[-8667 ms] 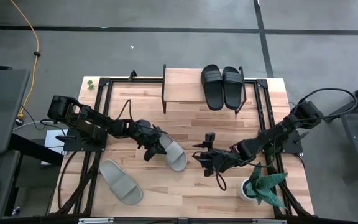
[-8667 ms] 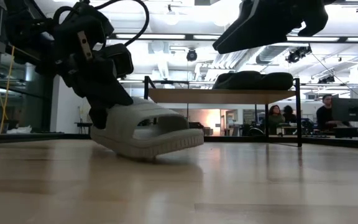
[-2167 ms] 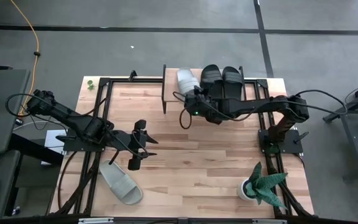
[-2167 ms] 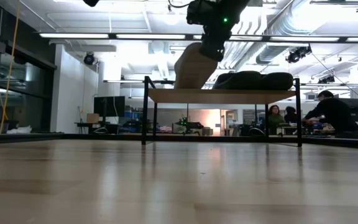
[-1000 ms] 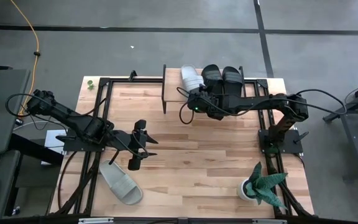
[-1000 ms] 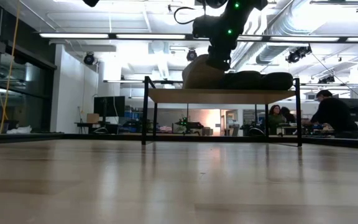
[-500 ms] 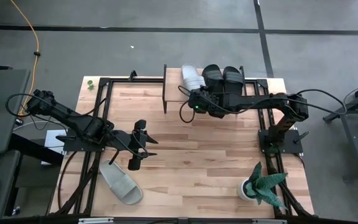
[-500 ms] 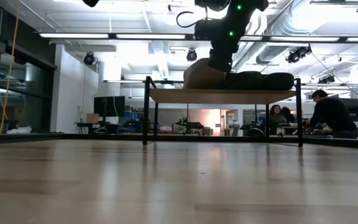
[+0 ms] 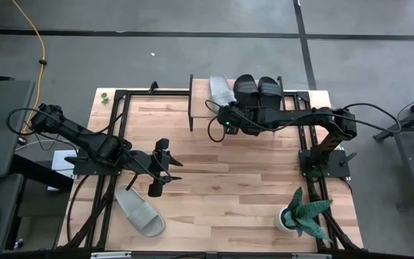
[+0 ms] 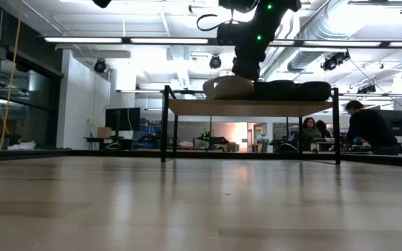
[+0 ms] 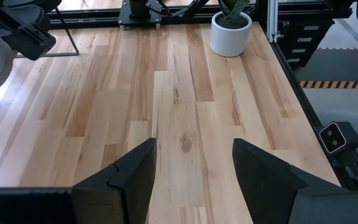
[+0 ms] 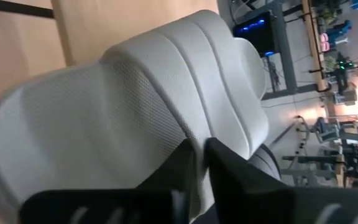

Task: Pick and place slides into the shelf
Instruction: Put the right gray slipper on the shelf

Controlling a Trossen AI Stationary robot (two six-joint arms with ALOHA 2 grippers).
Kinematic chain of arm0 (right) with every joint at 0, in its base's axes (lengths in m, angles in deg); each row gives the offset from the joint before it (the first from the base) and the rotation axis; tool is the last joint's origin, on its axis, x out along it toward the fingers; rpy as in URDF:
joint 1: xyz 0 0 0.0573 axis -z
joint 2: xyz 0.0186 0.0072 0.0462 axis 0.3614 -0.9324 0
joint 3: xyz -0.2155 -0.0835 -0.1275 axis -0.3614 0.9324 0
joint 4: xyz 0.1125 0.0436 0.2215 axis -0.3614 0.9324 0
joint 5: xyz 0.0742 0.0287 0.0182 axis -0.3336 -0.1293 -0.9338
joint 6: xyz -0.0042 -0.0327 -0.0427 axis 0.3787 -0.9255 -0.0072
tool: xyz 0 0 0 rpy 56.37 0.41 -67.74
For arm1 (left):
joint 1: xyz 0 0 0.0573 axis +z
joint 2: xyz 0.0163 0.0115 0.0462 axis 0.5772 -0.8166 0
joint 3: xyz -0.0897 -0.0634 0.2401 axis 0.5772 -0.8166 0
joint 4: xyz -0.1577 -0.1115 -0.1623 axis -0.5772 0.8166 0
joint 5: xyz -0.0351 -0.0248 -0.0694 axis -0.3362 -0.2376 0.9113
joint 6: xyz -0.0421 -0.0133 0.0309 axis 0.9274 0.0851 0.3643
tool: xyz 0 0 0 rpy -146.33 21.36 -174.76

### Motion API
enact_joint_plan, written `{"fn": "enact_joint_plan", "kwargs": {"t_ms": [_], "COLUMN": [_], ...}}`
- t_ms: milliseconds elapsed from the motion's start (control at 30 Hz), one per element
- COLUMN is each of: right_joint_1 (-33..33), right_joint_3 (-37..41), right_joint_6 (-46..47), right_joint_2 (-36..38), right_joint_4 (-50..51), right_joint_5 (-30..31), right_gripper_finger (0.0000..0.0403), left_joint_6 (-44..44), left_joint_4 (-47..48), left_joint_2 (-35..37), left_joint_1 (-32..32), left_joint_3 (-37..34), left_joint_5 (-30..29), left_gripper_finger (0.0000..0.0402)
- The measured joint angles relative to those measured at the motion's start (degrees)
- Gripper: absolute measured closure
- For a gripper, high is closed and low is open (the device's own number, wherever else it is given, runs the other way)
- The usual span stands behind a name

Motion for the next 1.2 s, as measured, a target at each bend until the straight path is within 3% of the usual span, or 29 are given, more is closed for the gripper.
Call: {"fn": "enact_joint_plan", "kwargs": {"t_ms": [267, 433, 1200], "right_joint_1": [-0.04, -0.04, 0.02], "right_joint_3": [0.02, 0.07, 0.15], "right_joint_6": [0.89, 1.34, -0.02], "right_joint_2": [-0.02, -0.02, -0.15], "right_joint_4": [0.15, -0.08, -3.70], "right_joint_5": [-0.94, -1.05, -5.78], "right_gripper_finger": [0.0268, 0.0228, 0.0221], "left_joint_6": [0.28, 0.28, 0.31], "left_joint_4": [0.00, -0.02, -0.09], "left_joint_2": [0.00, 0.00, 0.00], "left_joint_1": [0.00, 0.00, 0.00], "left_joint_3": [0.00, 0.00, 0.00], "left_joint_5": [0.00, 0.00, -0.02], "left_gripper_finger": [0.0202, 0.0202, 0.0202]}}
